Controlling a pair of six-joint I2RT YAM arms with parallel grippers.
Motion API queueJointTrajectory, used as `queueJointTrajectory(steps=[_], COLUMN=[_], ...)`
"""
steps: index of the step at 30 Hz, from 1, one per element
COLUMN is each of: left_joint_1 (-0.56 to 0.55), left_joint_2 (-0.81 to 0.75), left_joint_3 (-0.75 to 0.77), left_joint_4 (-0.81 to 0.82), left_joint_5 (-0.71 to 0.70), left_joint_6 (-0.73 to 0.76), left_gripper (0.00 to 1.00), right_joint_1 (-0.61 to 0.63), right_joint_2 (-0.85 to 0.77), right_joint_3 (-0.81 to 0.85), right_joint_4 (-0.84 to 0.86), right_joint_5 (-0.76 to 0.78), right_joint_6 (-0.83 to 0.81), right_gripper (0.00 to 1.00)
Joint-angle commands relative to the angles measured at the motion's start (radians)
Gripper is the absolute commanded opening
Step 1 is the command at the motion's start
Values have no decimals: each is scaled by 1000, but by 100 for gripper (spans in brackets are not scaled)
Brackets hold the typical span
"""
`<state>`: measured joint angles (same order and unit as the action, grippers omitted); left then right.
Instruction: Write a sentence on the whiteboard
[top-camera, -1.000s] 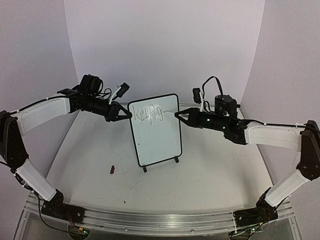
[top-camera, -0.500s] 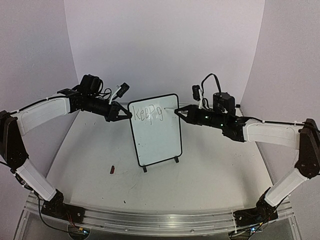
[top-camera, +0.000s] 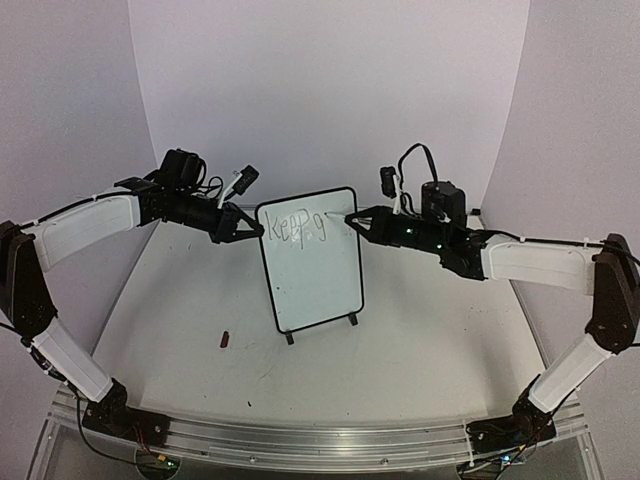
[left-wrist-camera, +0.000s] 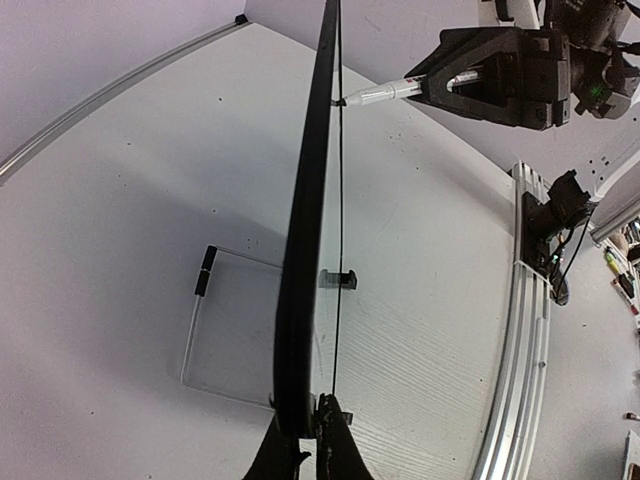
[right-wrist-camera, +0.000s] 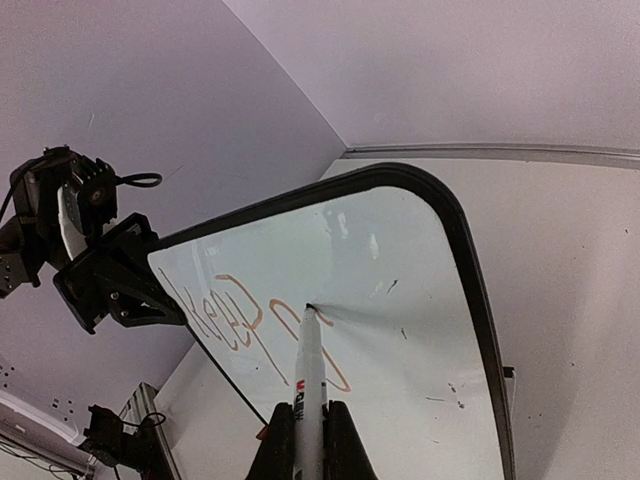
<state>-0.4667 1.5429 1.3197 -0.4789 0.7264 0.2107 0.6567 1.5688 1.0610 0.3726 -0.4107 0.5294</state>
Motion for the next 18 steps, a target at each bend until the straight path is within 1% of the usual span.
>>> queueJointTrajectory(steps=[1, 12, 18], left_joint_1=[-15, -18, -23], left_joint_2=[10, 13, 13], left_joint_3=[-3, -2, -2], left_joint_4=[-61, -60, -61], left_joint_5=[-65, -64, -63], left_joint_6=[60, 60, 60], left_gripper=[0, 0, 0], right_joint_1=[-1, 1, 0], right_joint_2=[26, -5, -28], right_joint_3=[38, -34, -43], right_joint_4=[7, -32, -47], right_joint_5=[-6, -11, 31], right_joint_6=[-18, -16, -19], right_gripper=[0, 0, 0])
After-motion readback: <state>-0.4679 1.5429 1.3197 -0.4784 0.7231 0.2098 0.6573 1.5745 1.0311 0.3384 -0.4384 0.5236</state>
